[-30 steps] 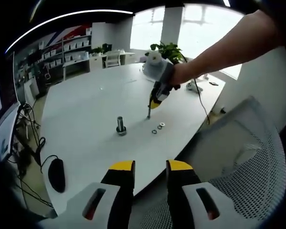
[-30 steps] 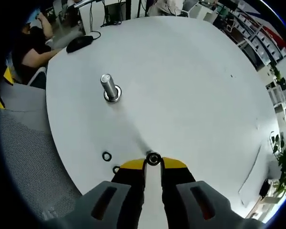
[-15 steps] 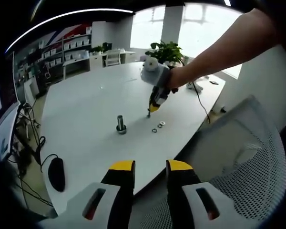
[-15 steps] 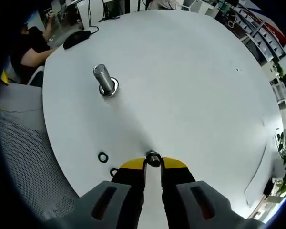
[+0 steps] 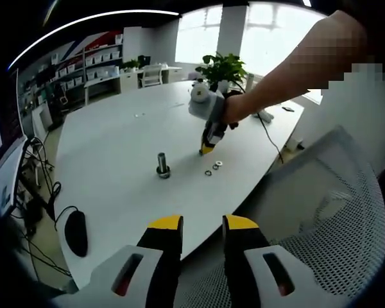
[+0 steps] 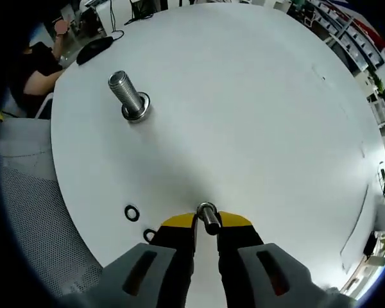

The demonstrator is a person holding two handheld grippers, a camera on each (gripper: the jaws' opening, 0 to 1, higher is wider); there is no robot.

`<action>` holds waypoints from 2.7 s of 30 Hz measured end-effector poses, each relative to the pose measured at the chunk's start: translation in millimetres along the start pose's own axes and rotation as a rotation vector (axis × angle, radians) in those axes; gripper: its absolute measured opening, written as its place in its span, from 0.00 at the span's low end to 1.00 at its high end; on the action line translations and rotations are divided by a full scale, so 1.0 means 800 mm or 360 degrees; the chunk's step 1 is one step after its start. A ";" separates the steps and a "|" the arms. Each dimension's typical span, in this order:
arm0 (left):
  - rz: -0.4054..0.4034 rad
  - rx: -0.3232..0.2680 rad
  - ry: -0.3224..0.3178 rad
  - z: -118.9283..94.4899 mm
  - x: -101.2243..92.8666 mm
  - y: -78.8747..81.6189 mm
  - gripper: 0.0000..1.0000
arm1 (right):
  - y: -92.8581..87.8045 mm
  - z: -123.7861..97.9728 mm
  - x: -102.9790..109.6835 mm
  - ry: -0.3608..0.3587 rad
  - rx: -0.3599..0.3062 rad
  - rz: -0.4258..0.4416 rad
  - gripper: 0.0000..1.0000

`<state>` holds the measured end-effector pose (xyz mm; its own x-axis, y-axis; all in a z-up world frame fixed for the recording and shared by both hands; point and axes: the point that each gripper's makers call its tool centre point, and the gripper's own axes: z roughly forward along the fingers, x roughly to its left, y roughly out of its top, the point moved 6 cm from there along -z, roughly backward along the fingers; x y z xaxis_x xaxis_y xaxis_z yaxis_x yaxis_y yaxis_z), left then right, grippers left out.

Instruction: Place the washer onto the threaded stud by aligning its center hole with the stud, sliding it down to the base, and recovering from edge contact or off-axis alignment until the washer reaches the visible bottom stop.

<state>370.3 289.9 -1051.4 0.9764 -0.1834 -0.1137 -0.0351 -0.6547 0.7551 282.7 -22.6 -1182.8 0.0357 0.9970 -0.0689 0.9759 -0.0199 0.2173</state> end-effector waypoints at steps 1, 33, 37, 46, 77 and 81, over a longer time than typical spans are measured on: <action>0.0000 0.0000 0.0001 0.000 0.000 0.000 0.22 | -0.002 -0.006 0.006 0.0001 -0.0002 0.0006 0.15; 0.0005 -0.0001 0.0028 -0.002 0.001 0.000 0.22 | -0.050 -0.025 0.053 0.0170 -0.0037 -0.0175 0.23; 0.0007 -0.0006 0.0034 -0.003 0.001 0.001 0.23 | -0.052 -0.023 0.056 0.0173 -0.0044 -0.0169 0.24; 0.0008 -0.0001 0.0035 -0.001 0.001 0.000 0.23 | -0.051 -0.007 0.057 0.0155 -0.0009 -0.0289 0.22; 0.0002 -0.0003 0.0023 0.000 0.002 0.000 0.22 | -0.046 -0.017 0.066 0.0078 0.0121 -0.0290 0.14; -0.0002 -0.0014 0.0025 0.000 0.002 0.001 0.22 | -0.052 -0.010 0.057 0.0078 0.0041 -0.0192 0.14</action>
<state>372.2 289.0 -1051.0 0.9798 -0.1708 -0.1044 -0.0321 -0.6486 0.7604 242.0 24.3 -1187.1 -0.0925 0.9947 -0.0451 0.9777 0.0993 0.1851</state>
